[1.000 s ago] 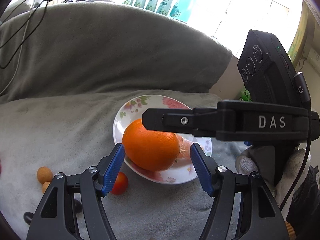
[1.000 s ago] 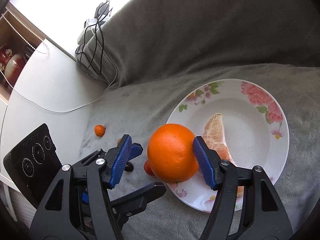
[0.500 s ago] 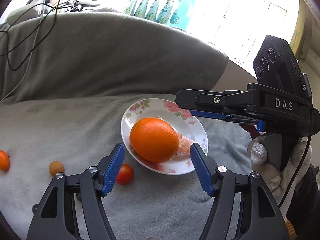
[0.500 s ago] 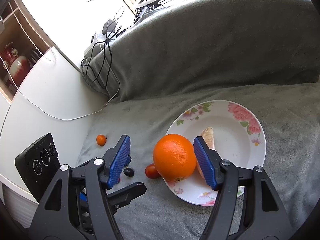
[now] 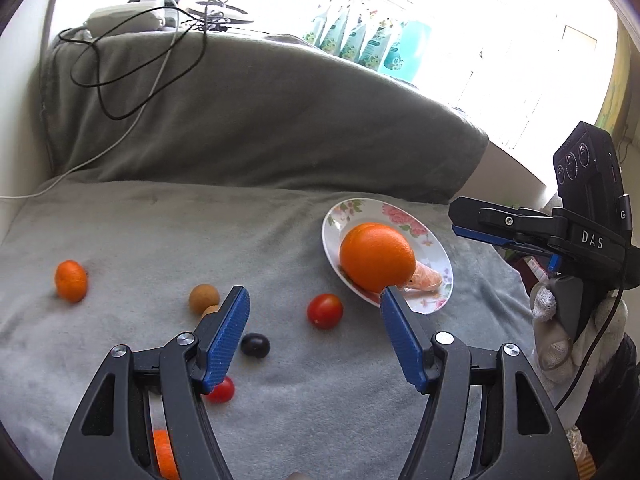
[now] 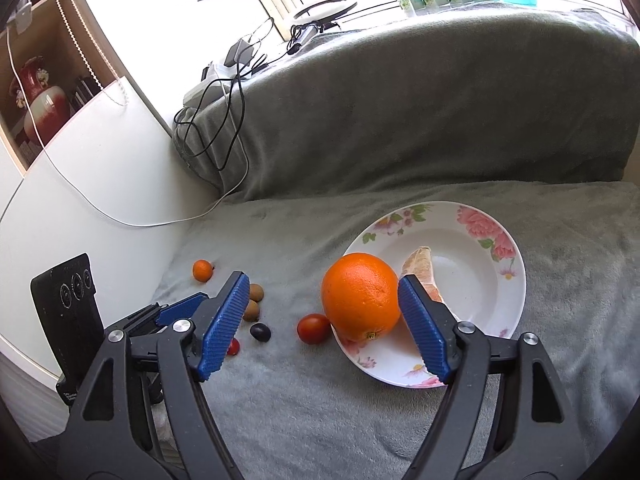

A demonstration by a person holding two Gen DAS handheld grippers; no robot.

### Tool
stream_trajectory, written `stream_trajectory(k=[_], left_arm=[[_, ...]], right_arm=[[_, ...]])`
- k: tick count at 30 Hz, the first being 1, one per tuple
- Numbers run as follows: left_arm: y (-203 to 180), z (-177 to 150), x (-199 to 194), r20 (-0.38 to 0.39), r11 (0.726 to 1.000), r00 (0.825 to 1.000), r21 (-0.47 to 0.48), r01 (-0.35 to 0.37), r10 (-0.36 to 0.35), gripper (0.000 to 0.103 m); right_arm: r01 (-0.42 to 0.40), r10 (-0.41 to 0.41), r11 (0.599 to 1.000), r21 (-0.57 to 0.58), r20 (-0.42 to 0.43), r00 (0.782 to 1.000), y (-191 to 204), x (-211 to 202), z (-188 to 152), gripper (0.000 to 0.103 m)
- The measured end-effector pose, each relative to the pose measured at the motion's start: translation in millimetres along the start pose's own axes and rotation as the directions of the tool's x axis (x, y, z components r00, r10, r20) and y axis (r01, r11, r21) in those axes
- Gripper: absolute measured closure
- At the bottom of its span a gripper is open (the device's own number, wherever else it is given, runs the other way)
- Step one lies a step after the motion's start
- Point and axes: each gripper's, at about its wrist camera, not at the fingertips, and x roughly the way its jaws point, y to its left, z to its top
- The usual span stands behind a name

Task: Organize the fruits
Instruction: 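Open the right tool and withdraw it from the orange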

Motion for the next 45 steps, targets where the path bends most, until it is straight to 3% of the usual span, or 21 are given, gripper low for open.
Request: stream_trajectory(k=[10,17,38,42,45], left_arm=[[38.6,-22.4,-43.1,0.037,0.993,0.993,-0.037,-0.109,0.111,0.035],[58.3,-38.5,-63.9,0.049,0.984,0.985,-0.077,-0.162,0.166,0.035],[65.7,-89.4,-62.2,-0.039,0.983,0.989,-0.106,-0.149,0.145,0.036],[63.8,-91.9,-58.0,-0.045,0.983,0.988,-0.099,-0.152,0.149,0.037],[62.2,-93.3,-54.6,-0.054,0.985,0.989,-0.096,-0.141,0.136,0.039]], right_arm=[[0.032,-0.029,0.993,-0.115,0.031,0.999,32.0,0.6,-16.4,0.021],[0.015,-0.015,0.984,-0.176,0.001,1.0,53.2,10.2,-21.1,0.021],[-0.051,0.002,0.965,-0.259,-0.188,0.982,98.6,85.9,-30.9,0.022],[-0.067,0.003,0.959,-0.277,-0.228,0.974,107.5,100.0,-35.7,0.033],[-0.064,-0.012,0.954,-0.292,-0.25,0.968,112.3,112.2,-39.1,0.033]])
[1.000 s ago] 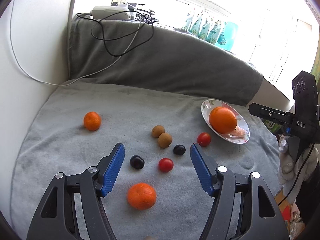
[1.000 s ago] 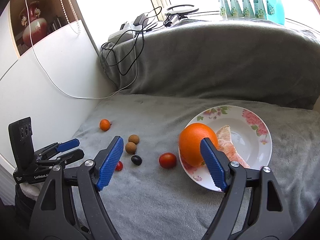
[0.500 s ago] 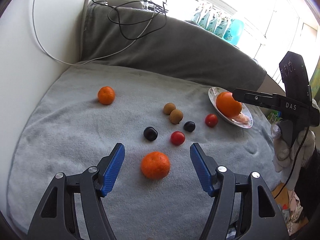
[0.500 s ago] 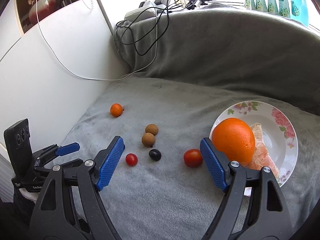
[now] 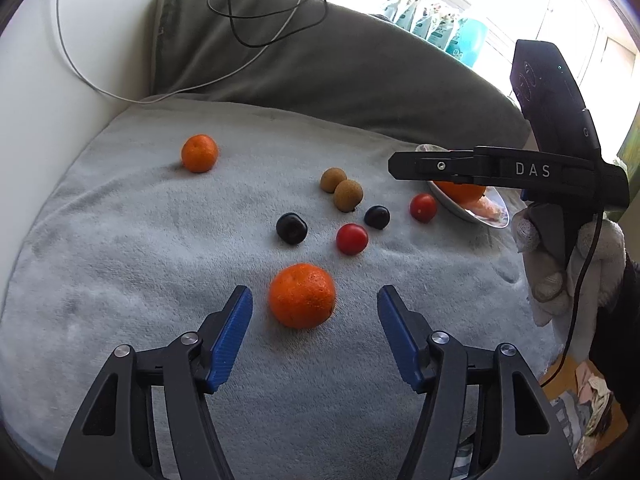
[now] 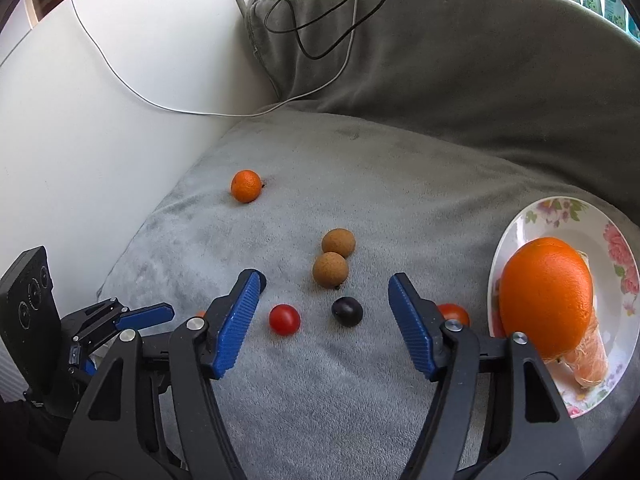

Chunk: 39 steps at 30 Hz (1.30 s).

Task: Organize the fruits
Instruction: 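Close the left tool on a small mandarin while the right tool grasps a brown round fruit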

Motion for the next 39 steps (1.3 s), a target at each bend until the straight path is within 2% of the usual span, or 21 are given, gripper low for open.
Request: stream_trajectory(k=[7,15,34,39], left_arm=[[1.0,-1.8,6.6,-0.012,1.0,1.0,-0.004,-0.006,0.006,0.045],[5.1,-3.0,12.8,-0.02,1.0,1.0,-0.011,-0.009,0.009,0.051],[4.3,-4.1,24.9,-0.037,1.0,0.999,-0.011,-0.019,0.019,0.063],[6.0,-2.7,29.1,-0.037,1.0,0.999,-0.028,-0.012,0.011,0.063]], right_arm=[[0.021,-0.022,1.0,-0.011,-0.068,0.997,2.7,29.4,0.2,0.043],[0.032,-0.032,0.999,0.004,-0.096,0.995,0.6,53.5,6.6,0.051],[0.074,-0.077,0.997,-0.026,-0.131,0.988,0.5,72.6,12.8,0.064],[0.076,-0.079,0.997,-0.031,-0.133,0.988,-0.1,74.0,13.5,0.068]])
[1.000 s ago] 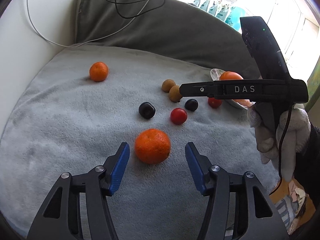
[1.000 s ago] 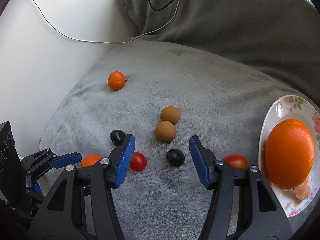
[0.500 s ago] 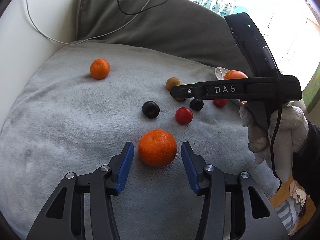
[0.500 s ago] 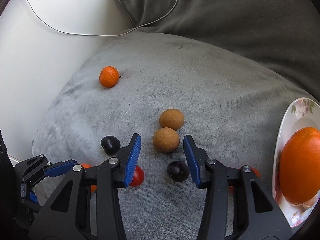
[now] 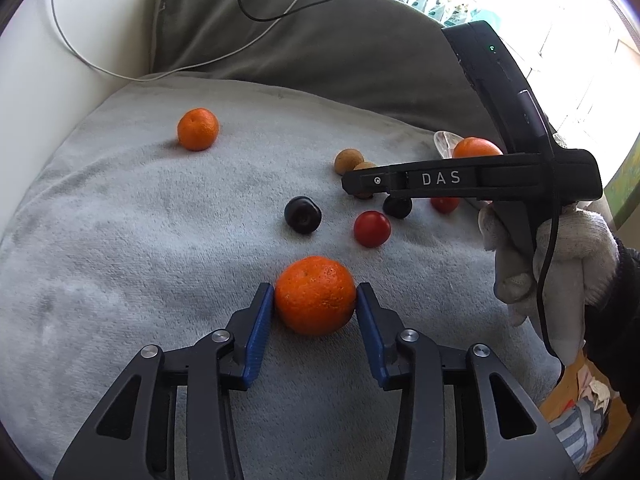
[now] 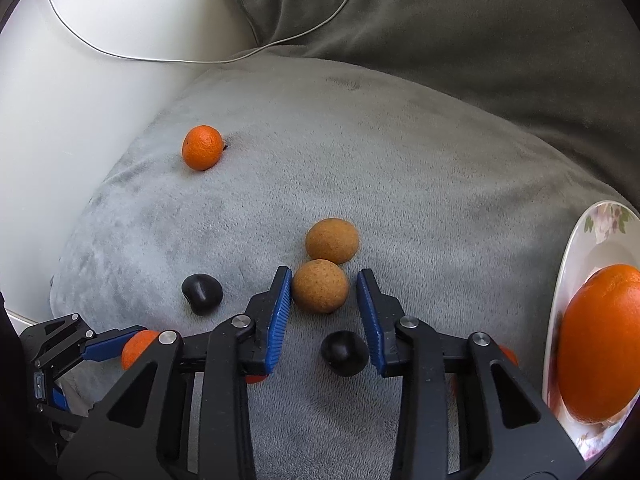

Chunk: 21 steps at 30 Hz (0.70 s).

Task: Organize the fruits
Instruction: 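Close the left tool on a small mandarin while the right tool grasps a brown round fruit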

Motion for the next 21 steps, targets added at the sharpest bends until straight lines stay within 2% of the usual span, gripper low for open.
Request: stream_trajectory(k=[3,12,21], left_arm=[[0.0,1.0,1.3,0.004,1.0,1.0,0.002,-0.002,0.002,0.063],[4.1,-1.1,-3.1,0.014,1.0,1.0,-0.013,0.006,-0.006,0.064],[2.7,-0.7,-13.1,0.037,1.0,0.999,-0.016,0.006,-0.006,0.064]], right_arm=[[-0.002,0.002,1.0,-0.003,0.002,1.0,0.8,-2.2,-1.0,0.074],[-0.008,0.008,1.0,0.006,0.021,1.0,2.5,-9.3,-4.7,0.074],[-0.014,0.014,1.0,0.004,0.076,0.997,5.3,-38.1,-10.1,0.074]])
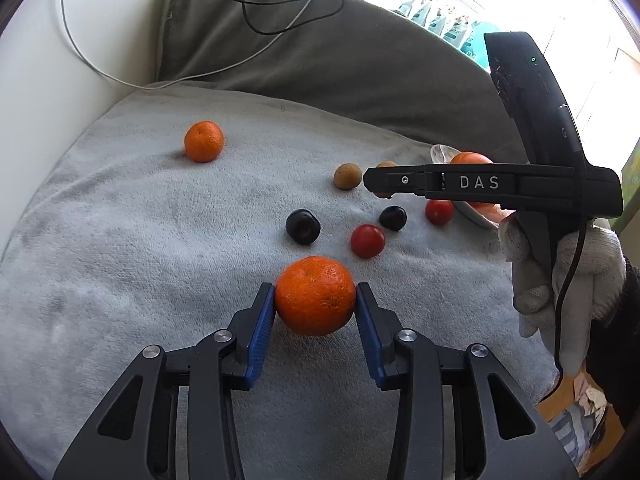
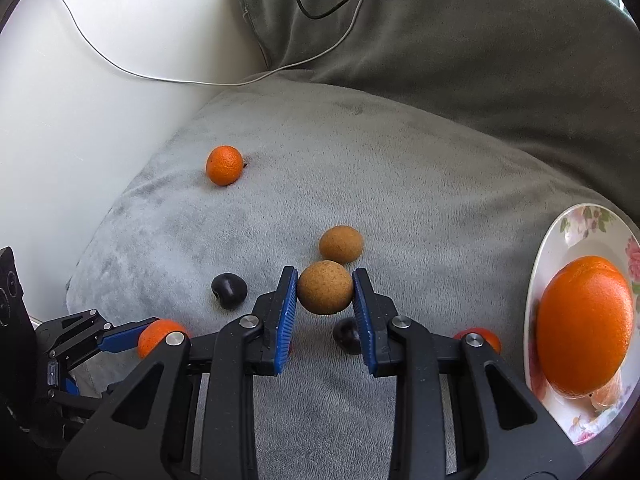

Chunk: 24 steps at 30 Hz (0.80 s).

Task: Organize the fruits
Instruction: 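Carry the mandarin with the left tool to the plate while the right tool carries the brown fruit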

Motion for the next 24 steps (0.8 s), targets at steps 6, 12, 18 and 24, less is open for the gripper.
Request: stream_trajectory(k=[6,12,18,24], left_arm=[[-6.8,4.5,-7.8,0.02,1.0,1.0,0.014,0.006,-0.006,0.064],[-16.3,12.0,-11.0,0.043,0.999,0.999,0.037,0.017,-0.018,0.064],[-28.2,20.1,-10.0,0.057,0.998,0.997,0.055,0.042,-0.045,0.064],[-47.1,31.4,-8.3,0.077,0.993,0.994,0.092,0.069,-0.076,0.064]], right_arm=[[-0.014,0.013,1.0,0.015,0.043,0.999,-4.2,-24.3,-5.7,0.074],[-0.01,0.007,0.999,0.033,0.097,0.995,-14.1,-53.5,-12.1,0.074],[0.003,-0.014,0.998,0.069,0.155,0.988,-30.2,-85.0,-20.8,0.074],[0.039,-0.062,0.993,0.111,0.207,0.976,-49.4,-117.6,-34.1,0.074]])
